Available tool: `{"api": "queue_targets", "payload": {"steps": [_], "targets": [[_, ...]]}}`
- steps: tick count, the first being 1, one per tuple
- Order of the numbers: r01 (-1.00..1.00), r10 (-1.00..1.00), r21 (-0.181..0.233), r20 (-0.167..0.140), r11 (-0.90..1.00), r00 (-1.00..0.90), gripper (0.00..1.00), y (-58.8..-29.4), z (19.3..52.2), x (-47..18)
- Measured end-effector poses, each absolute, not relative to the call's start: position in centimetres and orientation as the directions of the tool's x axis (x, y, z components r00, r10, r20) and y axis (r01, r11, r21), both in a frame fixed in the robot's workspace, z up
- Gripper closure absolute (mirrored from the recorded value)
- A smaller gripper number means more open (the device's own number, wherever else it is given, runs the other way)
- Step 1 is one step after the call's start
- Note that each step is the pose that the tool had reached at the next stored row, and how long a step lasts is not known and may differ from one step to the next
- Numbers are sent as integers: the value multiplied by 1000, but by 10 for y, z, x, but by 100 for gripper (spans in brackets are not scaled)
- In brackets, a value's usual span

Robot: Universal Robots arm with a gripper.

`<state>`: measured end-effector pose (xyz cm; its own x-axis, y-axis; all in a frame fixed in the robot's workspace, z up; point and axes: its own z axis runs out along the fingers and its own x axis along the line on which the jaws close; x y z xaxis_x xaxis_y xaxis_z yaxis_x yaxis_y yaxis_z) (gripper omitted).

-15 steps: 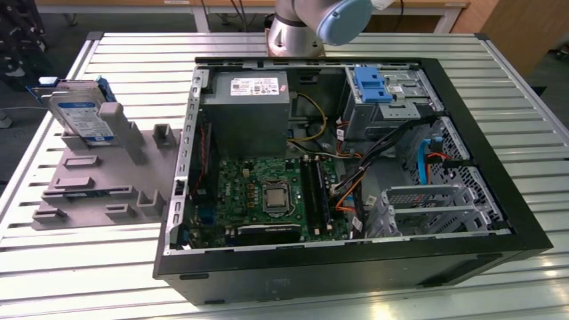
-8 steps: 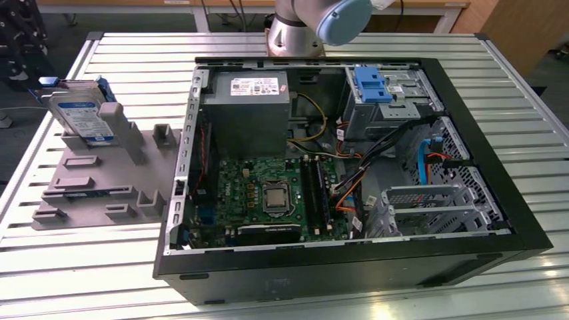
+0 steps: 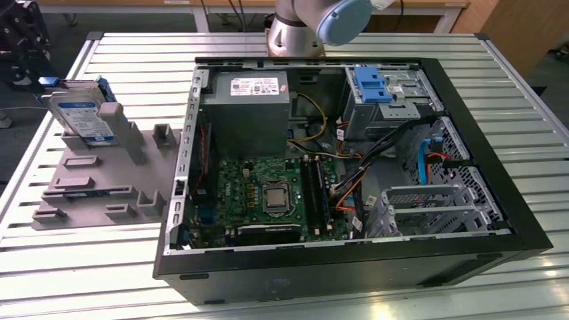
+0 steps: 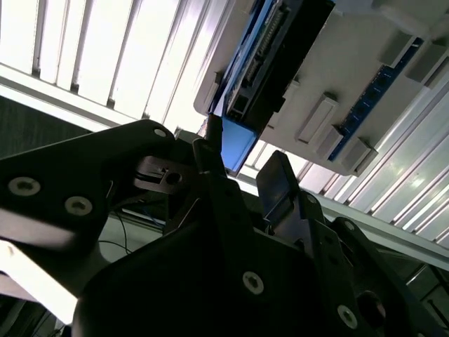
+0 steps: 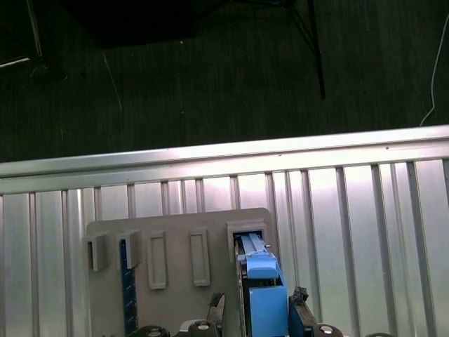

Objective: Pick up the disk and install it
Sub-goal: 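Pick up the disk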

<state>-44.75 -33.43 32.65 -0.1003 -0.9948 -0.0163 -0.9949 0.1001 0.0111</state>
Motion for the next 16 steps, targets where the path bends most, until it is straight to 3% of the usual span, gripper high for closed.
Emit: {"api": "queue_targets", "payload": {"steps": [16], "targets": [[-996,-996,11,-16,86,-86,53,-327,313,-452]]}}
